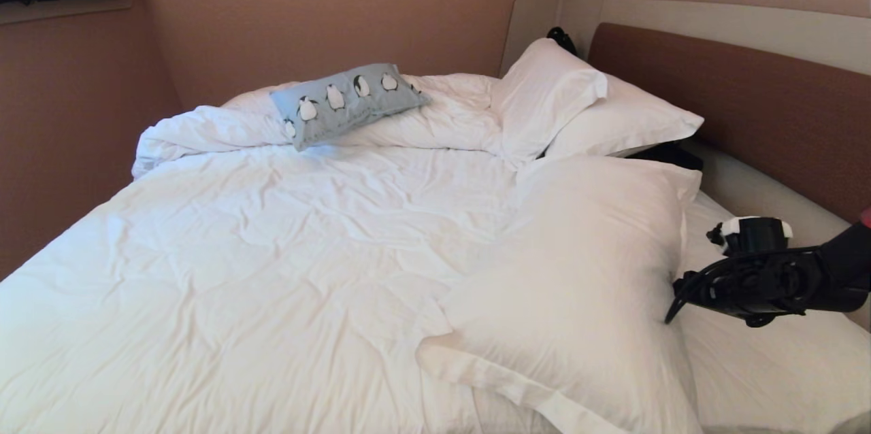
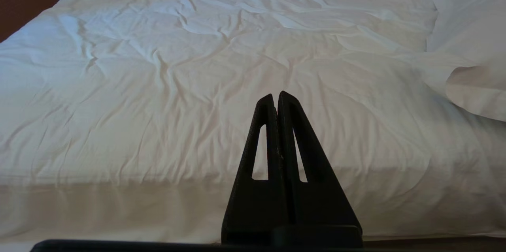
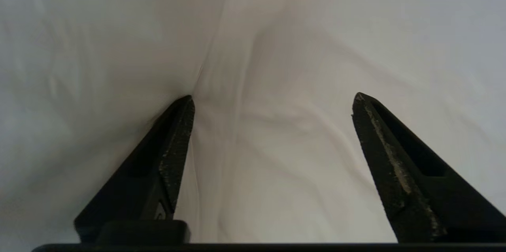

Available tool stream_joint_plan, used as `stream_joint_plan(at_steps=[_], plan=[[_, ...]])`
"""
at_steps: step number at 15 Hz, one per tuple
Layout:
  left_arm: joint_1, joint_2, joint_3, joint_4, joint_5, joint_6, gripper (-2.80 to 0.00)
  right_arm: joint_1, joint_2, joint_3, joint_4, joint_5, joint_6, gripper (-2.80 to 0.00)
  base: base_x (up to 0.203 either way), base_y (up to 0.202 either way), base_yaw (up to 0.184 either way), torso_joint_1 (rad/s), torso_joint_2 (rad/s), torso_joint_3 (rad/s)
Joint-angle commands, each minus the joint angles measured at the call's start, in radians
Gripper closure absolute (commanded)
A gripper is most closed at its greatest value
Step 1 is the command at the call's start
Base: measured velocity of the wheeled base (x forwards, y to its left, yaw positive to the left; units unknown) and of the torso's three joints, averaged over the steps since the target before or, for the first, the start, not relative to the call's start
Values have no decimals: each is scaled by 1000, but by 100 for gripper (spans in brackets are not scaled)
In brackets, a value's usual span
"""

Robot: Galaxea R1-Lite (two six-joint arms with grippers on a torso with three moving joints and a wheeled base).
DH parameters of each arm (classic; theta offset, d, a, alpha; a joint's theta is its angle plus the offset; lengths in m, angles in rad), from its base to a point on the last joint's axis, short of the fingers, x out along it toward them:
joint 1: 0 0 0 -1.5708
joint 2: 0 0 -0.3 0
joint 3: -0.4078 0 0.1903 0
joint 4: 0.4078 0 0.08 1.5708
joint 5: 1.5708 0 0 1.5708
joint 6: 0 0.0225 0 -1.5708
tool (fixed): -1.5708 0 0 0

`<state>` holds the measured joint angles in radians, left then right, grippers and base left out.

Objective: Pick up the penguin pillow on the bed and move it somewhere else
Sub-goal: Place the pillow at the bedside

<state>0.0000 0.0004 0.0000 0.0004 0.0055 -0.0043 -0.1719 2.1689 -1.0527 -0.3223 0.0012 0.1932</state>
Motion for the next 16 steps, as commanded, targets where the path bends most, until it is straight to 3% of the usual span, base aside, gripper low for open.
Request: stream_joint_plan(at_steps=[1, 5, 12, 16], plan=[[0, 0, 1, 0, 1, 0, 0, 35, 29, -42, 1, -6, 2, -280, 0, 0, 0, 0, 0, 0], [0, 0, 0, 0, 1, 0, 0, 103, 5, -89, 9, -17, 54, -280, 0, 0, 0, 0, 0, 0], [0, 0, 0, 0, 1, 0, 0, 205, -21, -202, 136, -6, 170, -280, 0, 0, 0, 0, 0, 0], [0, 0, 0, 0, 1, 0, 0, 279, -13, -295, 225, 42, 273, -280, 0, 0, 0, 0, 0, 0]])
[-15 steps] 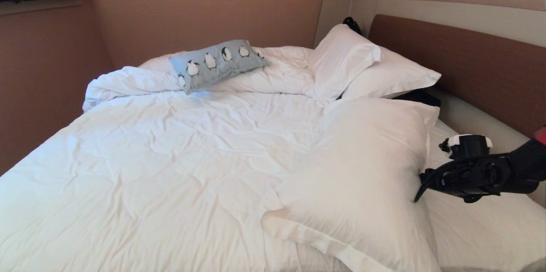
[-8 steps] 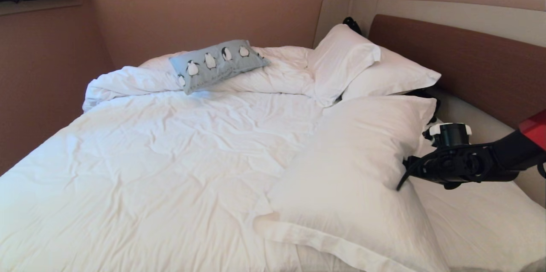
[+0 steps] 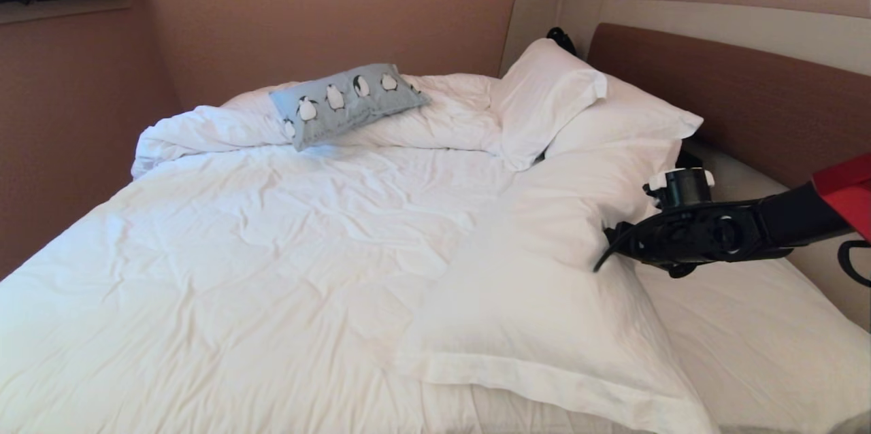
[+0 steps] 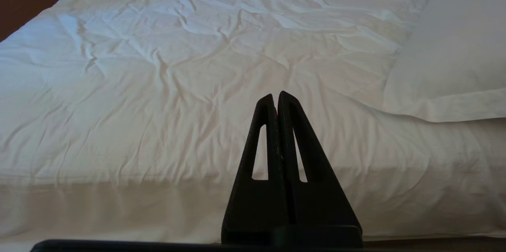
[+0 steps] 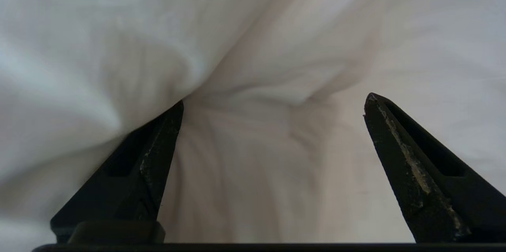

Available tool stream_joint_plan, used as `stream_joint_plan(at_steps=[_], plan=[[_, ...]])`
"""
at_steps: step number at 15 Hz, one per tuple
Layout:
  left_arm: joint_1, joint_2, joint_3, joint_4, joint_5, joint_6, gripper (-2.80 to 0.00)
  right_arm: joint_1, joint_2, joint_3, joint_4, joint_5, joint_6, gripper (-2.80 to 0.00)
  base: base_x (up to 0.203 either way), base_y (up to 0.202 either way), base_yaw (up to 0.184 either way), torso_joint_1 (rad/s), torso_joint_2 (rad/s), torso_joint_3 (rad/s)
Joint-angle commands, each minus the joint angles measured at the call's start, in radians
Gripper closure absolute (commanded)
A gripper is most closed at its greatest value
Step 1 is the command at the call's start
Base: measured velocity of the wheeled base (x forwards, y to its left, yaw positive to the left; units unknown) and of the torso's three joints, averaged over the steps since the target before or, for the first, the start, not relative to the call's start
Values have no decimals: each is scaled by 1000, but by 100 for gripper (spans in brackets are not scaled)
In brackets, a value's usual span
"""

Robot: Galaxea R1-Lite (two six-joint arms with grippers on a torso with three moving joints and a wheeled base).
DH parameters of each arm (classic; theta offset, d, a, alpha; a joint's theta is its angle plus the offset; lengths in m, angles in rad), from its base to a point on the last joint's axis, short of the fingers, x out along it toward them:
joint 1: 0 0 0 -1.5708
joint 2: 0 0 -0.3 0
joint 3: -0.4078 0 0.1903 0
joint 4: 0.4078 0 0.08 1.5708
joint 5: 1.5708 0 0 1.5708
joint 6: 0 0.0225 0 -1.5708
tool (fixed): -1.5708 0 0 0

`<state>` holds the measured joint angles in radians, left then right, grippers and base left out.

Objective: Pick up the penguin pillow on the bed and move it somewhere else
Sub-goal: Place the pillow at the bedside

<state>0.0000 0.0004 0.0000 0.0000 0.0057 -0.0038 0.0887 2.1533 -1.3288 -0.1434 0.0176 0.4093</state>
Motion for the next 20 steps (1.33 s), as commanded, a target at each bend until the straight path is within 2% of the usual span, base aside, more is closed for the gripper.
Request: stream_joint_plan(at_steps=[1, 4, 9, 14, 15, 20], plan=[[0, 0, 0, 0, 0, -1, 0, 32, 5, -27, 52, 54, 83, -280, 0, 0, 0, 0, 0, 0], [0, 0, 0, 0, 0, -1, 0, 59, 35, -58, 64, 108, 132, -280, 0, 0, 0, 0, 0, 0], [0, 0, 0, 0, 0, -1, 0, 115, 123, -195, 124, 141, 198, -280, 0, 0, 0, 0, 0, 0], [0, 0, 0, 0, 0, -1, 0, 127, 140, -242, 166, 159, 210, -280, 0, 0, 0, 0, 0, 0], [0, 0, 0, 0, 0, -1, 0, 120, 117, -243, 170, 159, 219, 0, 0, 0, 0, 0, 0, 0], [0, 0, 0, 0, 0, -1, 0, 68, 26, -237, 175, 159, 261, 0, 0, 0, 0, 0, 0, 0]])
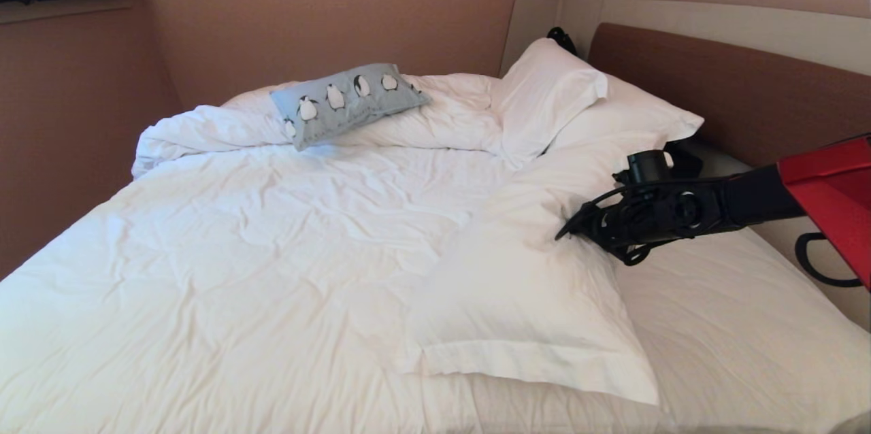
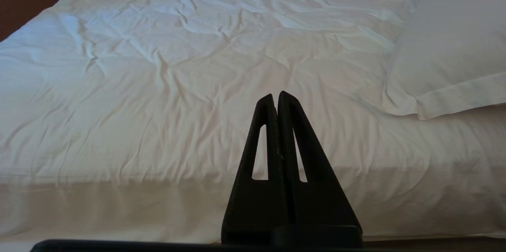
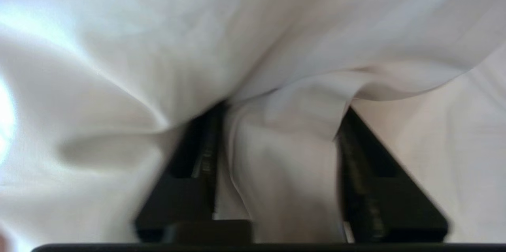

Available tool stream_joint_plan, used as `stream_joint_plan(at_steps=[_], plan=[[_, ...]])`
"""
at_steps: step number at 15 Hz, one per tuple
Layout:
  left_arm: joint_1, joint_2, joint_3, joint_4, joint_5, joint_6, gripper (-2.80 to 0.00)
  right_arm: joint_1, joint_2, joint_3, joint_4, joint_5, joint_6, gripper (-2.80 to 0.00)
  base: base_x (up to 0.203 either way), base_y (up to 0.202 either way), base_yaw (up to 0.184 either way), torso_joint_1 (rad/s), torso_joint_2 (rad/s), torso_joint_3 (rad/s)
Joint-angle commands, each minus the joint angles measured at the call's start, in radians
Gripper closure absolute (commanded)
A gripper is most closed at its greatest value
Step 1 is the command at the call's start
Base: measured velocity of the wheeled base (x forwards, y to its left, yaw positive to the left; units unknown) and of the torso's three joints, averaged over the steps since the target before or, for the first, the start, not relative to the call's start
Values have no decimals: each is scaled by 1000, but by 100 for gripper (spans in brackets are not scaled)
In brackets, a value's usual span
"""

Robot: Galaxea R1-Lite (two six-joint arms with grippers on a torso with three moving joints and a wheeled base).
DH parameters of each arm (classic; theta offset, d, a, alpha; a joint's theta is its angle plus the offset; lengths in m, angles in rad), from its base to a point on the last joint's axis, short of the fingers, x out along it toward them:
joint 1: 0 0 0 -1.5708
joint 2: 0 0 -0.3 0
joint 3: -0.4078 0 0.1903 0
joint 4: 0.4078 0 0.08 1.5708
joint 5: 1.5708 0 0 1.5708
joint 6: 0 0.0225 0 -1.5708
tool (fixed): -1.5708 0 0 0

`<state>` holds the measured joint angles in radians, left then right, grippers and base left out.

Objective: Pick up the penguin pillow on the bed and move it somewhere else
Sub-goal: Place the pillow at the bedside

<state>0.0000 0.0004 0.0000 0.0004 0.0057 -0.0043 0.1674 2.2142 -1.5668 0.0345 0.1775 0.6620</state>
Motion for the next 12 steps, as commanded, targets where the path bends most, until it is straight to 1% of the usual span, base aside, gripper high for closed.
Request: stream_joint_plan(at_steps=[1, 5, 8, 9, 12], plan=[[0, 1, 0, 0, 0, 0, 0, -23, -53, 1, 2, -1, 13, 0, 0, 0, 0, 0, 0, 0], [0, 1, 0, 0, 0, 0, 0, -79, -144, -3, 43, -10, 12, 0, 0, 0, 0, 0, 0, 0], [0, 0, 0, 0, 0, 0, 0, -153, -184, -26, 60, -16, 3, 0, 0, 0, 0, 0, 0, 0], [0, 0, 0, 0, 0, 0, 0, -180, -183, -53, 73, -17, 3, 0, 0, 0, 0, 0, 0, 0], [0, 0, 1, 0, 0, 0, 0, -241, -178, -149, 168, -35, 4, 0, 0, 0, 0, 0, 0, 0]])
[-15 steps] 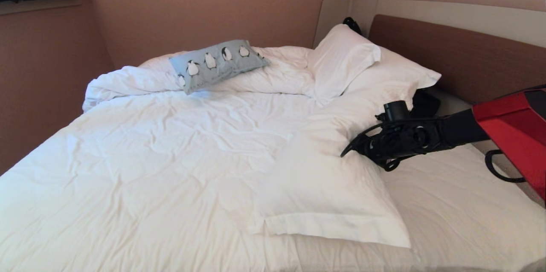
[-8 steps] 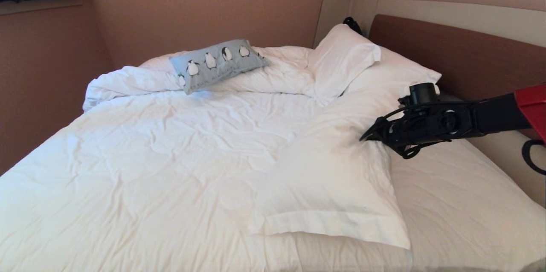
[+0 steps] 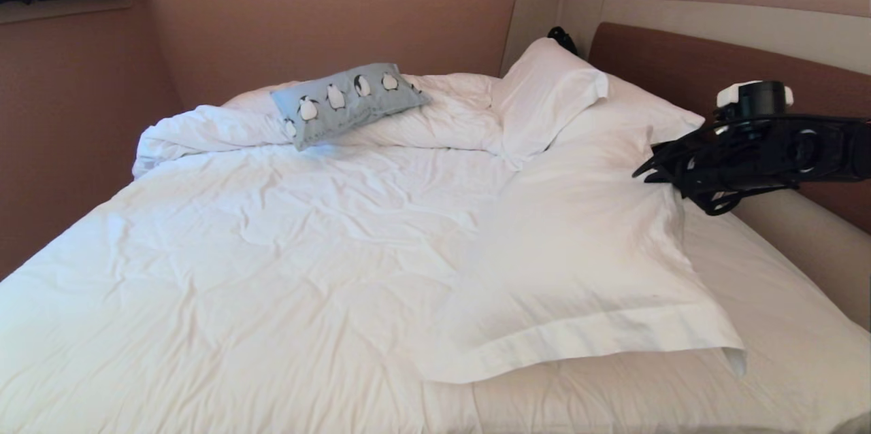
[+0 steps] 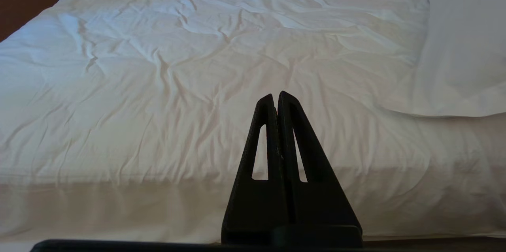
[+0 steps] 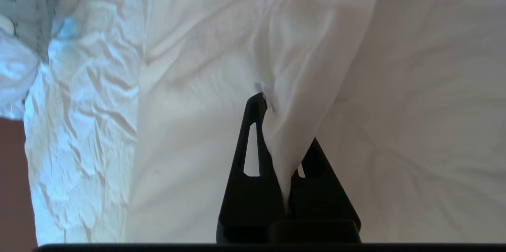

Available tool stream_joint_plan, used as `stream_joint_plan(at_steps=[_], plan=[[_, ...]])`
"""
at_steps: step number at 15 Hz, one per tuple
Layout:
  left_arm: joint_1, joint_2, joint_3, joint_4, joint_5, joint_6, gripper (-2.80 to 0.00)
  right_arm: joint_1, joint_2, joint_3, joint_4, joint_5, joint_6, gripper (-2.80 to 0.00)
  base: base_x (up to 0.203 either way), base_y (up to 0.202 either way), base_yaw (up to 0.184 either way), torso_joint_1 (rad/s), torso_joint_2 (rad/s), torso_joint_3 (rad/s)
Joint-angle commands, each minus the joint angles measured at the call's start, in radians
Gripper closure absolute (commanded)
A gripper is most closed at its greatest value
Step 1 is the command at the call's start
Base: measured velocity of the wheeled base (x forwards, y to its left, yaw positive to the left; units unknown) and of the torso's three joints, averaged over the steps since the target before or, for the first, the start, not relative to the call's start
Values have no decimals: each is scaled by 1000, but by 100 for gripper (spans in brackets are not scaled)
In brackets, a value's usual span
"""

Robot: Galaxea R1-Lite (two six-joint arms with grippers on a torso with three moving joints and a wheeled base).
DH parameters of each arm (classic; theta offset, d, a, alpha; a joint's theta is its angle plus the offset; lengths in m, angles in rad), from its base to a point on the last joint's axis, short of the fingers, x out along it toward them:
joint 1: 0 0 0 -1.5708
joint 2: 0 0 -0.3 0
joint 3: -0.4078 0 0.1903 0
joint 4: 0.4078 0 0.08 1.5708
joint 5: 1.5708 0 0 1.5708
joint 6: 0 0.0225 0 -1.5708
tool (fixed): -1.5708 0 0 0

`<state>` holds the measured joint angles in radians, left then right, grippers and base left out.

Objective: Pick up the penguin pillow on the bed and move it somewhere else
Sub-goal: Place the pillow at the bedside

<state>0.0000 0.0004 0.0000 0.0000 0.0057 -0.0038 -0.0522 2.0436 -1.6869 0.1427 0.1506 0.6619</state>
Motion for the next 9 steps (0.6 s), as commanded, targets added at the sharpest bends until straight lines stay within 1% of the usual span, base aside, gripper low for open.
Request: stream_joint_plan(at_steps=[1, 2, 6, 7, 9], plan=[[0, 0, 0, 0, 0, -1, 0, -31, -7, -51, 76, -38, 4, 0, 0, 0, 0, 0, 0, 0], [0, 0, 0, 0, 0, -1, 0, -32, -6, -65, 83, -75, 3, 0, 0, 0, 0, 0, 0, 0], [0, 0, 0, 0, 0, -1, 0, -37, 8, -123, 98, -298, -33, 0, 0, 0, 0, 0, 0, 0], [0, 1, 0, 0, 0, -1, 0, -50, 14, -141, 98, -352, -45, 0, 0, 0, 0, 0, 0, 0], [0, 0, 0, 0, 0, -1, 0, -82, 22, -170, 98, -395, -54, 0, 0, 0, 0, 0, 0, 0]])
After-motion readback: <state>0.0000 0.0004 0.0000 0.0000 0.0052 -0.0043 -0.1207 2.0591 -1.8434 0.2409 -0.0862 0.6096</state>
